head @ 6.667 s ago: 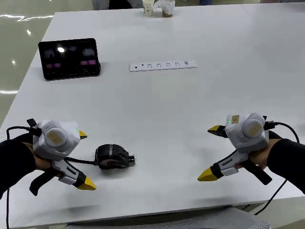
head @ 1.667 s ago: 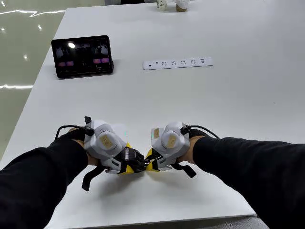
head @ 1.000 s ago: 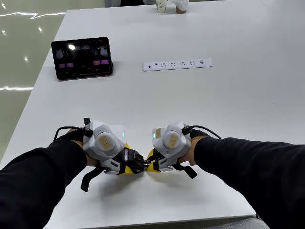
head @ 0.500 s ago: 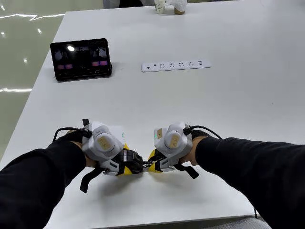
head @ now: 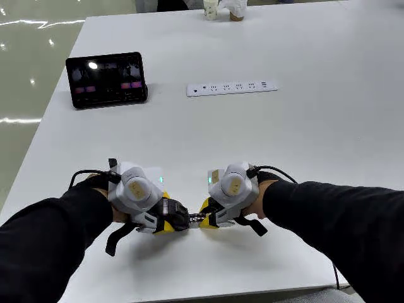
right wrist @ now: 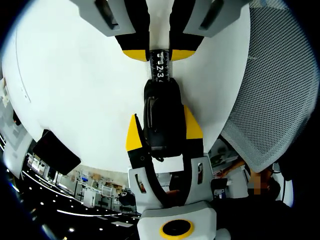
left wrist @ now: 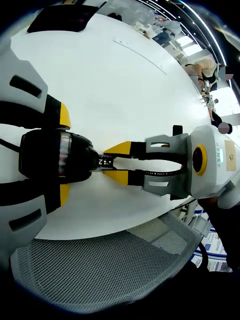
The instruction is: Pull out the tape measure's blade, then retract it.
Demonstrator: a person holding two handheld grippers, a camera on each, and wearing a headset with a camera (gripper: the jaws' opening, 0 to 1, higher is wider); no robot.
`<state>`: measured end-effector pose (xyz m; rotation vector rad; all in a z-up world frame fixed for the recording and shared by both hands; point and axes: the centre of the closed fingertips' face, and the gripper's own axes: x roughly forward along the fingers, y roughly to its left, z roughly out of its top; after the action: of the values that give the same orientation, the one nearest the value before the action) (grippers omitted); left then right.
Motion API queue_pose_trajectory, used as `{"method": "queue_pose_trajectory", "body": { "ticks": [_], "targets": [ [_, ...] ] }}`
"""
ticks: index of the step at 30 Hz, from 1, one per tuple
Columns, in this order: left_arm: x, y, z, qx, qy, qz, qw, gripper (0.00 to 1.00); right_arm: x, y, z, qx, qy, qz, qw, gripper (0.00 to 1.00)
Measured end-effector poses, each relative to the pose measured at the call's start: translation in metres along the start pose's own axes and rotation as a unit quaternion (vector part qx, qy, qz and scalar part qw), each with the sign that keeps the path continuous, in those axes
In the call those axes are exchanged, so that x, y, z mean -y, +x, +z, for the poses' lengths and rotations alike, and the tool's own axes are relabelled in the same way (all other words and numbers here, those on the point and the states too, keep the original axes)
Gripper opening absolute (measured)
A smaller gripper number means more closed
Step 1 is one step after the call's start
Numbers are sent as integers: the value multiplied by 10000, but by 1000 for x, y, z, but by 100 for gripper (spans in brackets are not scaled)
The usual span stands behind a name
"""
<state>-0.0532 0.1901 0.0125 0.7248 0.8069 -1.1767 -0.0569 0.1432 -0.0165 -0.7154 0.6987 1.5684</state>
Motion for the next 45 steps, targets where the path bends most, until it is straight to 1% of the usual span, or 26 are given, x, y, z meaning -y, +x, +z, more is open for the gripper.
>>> {"method": "queue_pose_trajectory", "body": {
  "ticks": [22,28,45],
  "targets": [
    [0,0,1,4,-17,18,10000,32,1,-10,-11,-25,20,-16,10000,11],
    [0,0,1,0,4,18,10000,32,1,-12,-14,-65,-61,-46,9999,11],
    [0,0,1,-10,-7,27,10000,32,2,-18,-20,-10,18,-88,10000,11]
  ]
}}
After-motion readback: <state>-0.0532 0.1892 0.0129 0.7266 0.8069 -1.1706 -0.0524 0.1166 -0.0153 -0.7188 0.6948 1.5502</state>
